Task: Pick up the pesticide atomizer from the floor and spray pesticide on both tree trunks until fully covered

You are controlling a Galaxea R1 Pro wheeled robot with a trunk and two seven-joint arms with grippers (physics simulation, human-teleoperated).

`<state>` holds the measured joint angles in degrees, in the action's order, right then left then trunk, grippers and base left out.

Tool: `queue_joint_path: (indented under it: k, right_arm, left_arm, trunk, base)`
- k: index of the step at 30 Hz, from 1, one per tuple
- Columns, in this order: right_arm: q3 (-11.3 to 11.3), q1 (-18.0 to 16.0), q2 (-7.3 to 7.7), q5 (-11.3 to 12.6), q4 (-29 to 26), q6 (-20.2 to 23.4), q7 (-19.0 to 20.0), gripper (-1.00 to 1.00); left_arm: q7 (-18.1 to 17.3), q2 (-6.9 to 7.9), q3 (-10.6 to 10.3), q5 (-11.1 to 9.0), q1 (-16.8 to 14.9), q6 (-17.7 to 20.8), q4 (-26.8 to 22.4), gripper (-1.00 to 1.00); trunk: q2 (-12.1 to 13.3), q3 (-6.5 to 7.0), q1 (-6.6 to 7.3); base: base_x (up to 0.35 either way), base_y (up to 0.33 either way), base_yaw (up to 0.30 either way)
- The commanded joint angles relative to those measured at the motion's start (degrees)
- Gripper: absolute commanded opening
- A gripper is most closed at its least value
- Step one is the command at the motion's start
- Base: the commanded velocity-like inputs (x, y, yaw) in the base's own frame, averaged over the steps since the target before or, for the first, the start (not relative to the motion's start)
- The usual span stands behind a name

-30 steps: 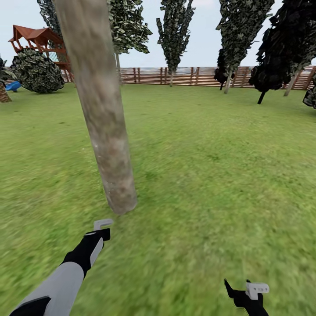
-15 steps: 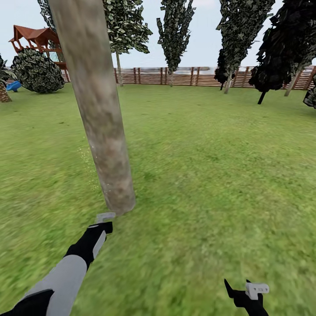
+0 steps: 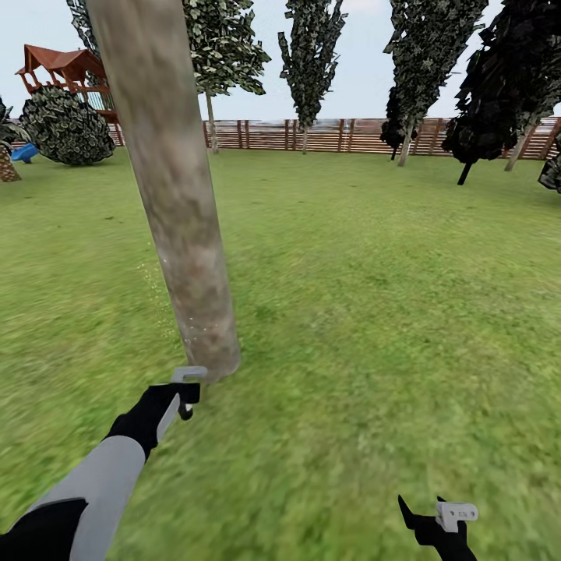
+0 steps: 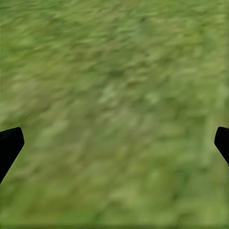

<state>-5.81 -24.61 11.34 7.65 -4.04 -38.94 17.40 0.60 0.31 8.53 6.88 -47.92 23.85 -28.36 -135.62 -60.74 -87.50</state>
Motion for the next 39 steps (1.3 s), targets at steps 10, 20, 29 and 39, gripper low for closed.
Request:
queue_joint_path:
  k: [10,20,29,39]
  right_arm:
    - [0.0,0.0,0.0,0.0,0.0,-0.03,0.0,1.0]
    - [0.01,0.0,0.0,0.0,0.0,-0.03,0.0,1.0]
    - [0.0,0.0,0.0,0.0,0.0,0.0,0.0,1.0]
    - [-0.03,0.0,0.0,0.0,0.0,-0.04,0.0,1.0]
  left_arm:
    - [-0.92,-1.39,-0.12,0.22,-5.88,7.77,0.0,-1.0]
    - [-1.04,0.36,-0.29,0.07,-6.96,9.23,-0.36,-1.0]
    - [-1.13,3.72,-0.12,0.06,-7.25,16.28,-8.83,-1.0]
    - [-1.13,-3.19,-0.44,0.15,-7.8,18.22,-9.17,-1.0]
  trunk:
    - [0.0,0.0,0.0]
    - [0.0,0.0,0.0]
    - [0.0,0.0,0.0]
    - [0.0,0.0,0.0]
  base:
    - [0.0,0.0,0.0]
    - [-0.069,0.0,0.0]
    - [-0.006,0.0,0.0]
    - [0.0,0.0,0.0]
